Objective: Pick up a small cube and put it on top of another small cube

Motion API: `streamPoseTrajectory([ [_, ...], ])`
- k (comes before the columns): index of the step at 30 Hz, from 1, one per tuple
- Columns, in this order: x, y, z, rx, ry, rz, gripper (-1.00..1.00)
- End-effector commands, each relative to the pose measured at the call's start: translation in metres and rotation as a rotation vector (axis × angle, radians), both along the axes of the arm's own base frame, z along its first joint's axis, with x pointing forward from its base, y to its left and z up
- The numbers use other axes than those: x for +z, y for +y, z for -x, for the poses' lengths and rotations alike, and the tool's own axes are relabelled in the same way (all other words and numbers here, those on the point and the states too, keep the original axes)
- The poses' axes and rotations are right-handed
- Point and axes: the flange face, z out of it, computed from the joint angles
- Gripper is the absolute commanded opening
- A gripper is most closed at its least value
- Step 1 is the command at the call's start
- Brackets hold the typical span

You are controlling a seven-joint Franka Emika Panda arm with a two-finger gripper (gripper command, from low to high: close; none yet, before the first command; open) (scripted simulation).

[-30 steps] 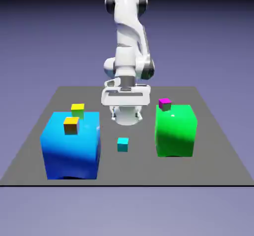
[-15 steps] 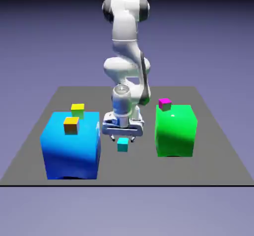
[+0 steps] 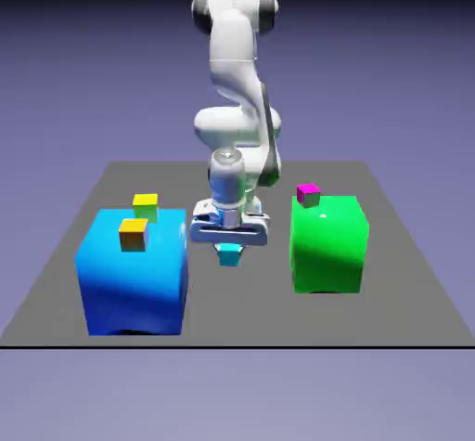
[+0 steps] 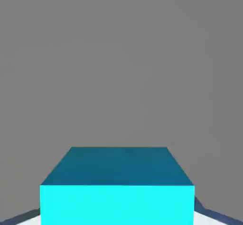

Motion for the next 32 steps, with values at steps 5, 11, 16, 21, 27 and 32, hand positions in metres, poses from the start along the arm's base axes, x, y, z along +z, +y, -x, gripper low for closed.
streamPoseTrajectory([
  [5,0.046,-0.002,-0.046,-0.107,-0.012,-0.002,-1.00],
  [11,0.120,-0.042,-0.087,-0.396,-0.017,-0.006,-1.00],
  [16,0.192,-0.118,-0.090,-0.774,-0.012,-0.003,-1.00],
  [21,0.271,-0.190,-0.062,-1.153,-0.004,-0.001,-1.00],
  [27,0.226,-0.205,-0.052,-1.220,0.000,0.000,-1.00],
  [32,0.220,-0.205,-0.051,-1.220,0.000,0.000,1.00],
])
